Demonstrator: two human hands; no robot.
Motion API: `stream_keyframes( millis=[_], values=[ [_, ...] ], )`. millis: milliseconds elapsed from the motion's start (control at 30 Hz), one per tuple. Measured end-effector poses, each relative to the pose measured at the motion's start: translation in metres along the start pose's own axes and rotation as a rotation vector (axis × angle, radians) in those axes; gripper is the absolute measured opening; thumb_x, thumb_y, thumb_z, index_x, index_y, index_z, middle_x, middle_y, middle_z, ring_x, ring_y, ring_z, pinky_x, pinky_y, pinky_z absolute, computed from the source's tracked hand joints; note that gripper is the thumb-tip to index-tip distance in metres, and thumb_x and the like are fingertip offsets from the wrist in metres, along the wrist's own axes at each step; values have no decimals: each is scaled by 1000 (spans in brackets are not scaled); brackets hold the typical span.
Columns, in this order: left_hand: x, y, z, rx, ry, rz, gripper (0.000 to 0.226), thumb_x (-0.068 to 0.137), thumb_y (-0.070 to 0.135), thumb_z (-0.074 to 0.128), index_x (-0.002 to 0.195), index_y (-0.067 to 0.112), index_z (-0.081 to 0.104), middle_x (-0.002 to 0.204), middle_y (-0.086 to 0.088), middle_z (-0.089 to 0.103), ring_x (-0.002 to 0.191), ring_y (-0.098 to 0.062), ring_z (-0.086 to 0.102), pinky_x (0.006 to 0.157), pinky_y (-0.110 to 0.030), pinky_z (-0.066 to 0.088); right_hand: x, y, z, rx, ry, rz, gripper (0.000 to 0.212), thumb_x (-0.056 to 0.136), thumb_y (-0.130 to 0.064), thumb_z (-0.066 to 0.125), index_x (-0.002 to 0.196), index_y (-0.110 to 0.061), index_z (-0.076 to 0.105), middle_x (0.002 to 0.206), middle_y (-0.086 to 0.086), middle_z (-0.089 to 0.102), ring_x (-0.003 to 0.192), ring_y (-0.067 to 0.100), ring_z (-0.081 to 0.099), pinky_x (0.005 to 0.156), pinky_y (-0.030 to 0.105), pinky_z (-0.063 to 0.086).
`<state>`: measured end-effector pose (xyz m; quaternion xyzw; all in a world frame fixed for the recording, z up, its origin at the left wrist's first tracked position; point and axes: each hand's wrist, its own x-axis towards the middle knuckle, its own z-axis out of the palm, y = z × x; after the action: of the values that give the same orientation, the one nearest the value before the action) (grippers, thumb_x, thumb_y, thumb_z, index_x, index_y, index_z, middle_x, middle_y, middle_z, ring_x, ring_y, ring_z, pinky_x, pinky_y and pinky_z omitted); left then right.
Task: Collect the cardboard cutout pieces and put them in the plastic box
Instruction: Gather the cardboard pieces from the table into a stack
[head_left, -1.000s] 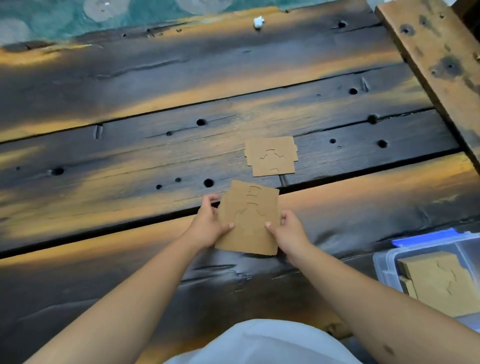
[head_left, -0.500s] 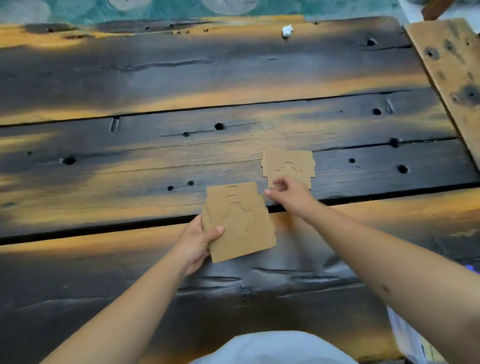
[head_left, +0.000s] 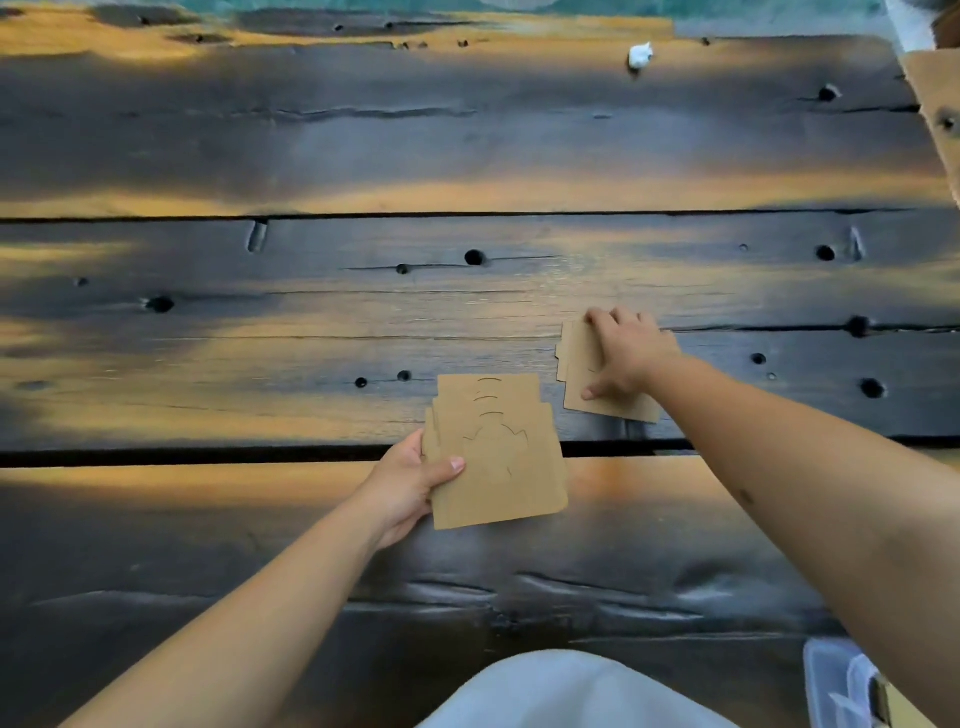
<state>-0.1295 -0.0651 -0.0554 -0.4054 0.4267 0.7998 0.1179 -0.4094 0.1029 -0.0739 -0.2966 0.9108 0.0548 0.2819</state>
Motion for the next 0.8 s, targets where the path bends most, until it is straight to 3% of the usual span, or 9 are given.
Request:
stream_keyframes(
  millis=[133, 200, 267, 333, 400, 467, 567, 667, 800],
  values=[
    [-2, -3, 3, -8, 8, -1, 36, 91, -3, 58, 121, 16, 55, 109, -6, 74, 96, -21, 72, 68, -36, 59, -9, 5, -1, 65, -39, 67, 105, 52, -61, 85, 138, -29, 34, 134, 12, 44, 123, 36, 46, 99, 50, 38],
    [-6, -5, 6, -8, 25, 9, 36, 91, -3, 58, 120, 17, 56, 109, -5, 74, 96, -21, 71, 68, -37, 59, -19, 12, -6, 231, 10, 60, 77, 65, -48, 85, 125, -20, 46, 127, 14, 50, 114, 36, 52, 90, 43, 45],
    [-10, -6, 8, -30, 41, 28, 34, 91, -4, 58, 117, 18, 57, 105, -4, 75, 93, -20, 72, 67, -36, 60, -33, 20, -15, 387, 97, 49, 40, 78, -38, 78, 99, -18, 51, 108, 10, 60, 103, 34, 54, 76, 37, 40],
    [-15, -5, 12, -47, 66, 50, 32, 91, -4, 57, 114, 19, 58, 102, -2, 76, 90, -18, 73, 66, -36, 60, -51, 25, -23, 634, 225, 110, 26, 88, -30, 68, 106, -19, 53, 105, 5, 61, 102, 31, 56, 79, 38, 43],
    [-21, -4, 18, -57, 96, 73, 31, 91, -3, 57, 111, 20, 59, 102, -1, 76, 89, -17, 73, 67, -37, 59, -77, 26, -31, 979, 362, 193, 51, 91, -18, 63, 137, -28, 42, 120, 2, 56, 105, 24, 57, 88, 37, 48],
    [-29, -4, 24, -66, 115, 95, 30, 92, -2, 56, 111, 21, 59, 104, -1, 74, 91, -16, 72, 68, -36, 59, -106, 20, -33, 1317, 461, 249, 67, 91, -10, 59, 145, -39, 31, 129, -2, 51, 103, 18, 60, 85, 37, 52],
    [-41, -8, 34, -76, 115, 117, 30, 93, -2, 55, 112, 22, 58, 107, -2, 73, 94, -17, 70, 69, -36, 58, -144, 0, -19, 1677, 459, 337, 46, 90, -7, 56, 129, -29, 45, 126, 8, 60, 99, 25, 65, 76, 45, 57],
    [-54, -15, 44, -100, 73, 135, 31, 93, -1, 55, 116, 20, 56, 111, -6, 71, 100, -21, 68, 75, -40, 57, -173, -31, 5, 1955, 430, 383, 31, 92, 0, 55, 113, -21, 49, 105, 9, 65, 79, 17, 66, 59, 32, 54],
    [-73, -26, 52, -129, -12, 156, 32, 94, 2, 55, 120, 20, 55, 111, -4, 73, 101, -20, 69, 75, -39, 58, -198, -59, 35, 1866, 547, 502, 30, 90, -8, 62, 113, -20, 46, 106, 5, 63, 85, 13, 63, 70, 30, 53]
  ],
)
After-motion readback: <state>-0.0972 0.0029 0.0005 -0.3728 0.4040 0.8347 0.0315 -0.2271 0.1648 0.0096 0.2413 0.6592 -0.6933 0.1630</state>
